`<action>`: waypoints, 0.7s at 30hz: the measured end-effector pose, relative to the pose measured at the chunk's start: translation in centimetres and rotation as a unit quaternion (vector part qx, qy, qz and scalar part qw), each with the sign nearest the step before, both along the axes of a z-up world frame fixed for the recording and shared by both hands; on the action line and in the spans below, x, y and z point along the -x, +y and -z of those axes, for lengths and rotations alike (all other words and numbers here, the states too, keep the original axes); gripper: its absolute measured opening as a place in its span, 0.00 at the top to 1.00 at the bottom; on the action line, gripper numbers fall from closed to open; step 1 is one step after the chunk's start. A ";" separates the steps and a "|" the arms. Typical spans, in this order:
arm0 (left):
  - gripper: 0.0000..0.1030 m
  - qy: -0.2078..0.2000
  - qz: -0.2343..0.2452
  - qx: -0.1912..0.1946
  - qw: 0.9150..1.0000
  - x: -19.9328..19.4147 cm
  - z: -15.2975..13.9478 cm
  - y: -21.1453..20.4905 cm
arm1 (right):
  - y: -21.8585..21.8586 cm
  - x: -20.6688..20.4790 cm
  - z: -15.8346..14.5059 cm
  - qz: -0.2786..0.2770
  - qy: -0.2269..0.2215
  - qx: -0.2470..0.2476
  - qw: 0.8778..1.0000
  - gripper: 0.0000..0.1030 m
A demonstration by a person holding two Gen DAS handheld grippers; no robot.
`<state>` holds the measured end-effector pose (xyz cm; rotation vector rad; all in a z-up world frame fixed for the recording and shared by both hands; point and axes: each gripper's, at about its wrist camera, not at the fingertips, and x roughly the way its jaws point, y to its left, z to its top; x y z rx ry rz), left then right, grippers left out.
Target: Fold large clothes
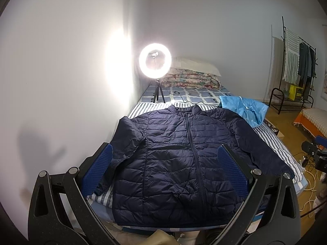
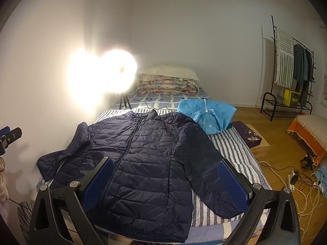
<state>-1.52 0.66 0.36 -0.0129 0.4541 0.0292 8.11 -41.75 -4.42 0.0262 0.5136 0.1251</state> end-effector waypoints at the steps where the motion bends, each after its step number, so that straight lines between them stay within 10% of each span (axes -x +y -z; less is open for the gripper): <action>1: 0.00 -0.001 0.000 0.000 1.000 0.0 0.0 0.0 | 0.0 0.1 0.0 0.000 0.000 0.000 1.000 0.00; 21: 0.00 -0.001 -0.001 -0.001 1.000 0.1 0.1 0.0 | -0.2 -0.1 -0.2 0.000 0.004 -0.001 1.000 0.00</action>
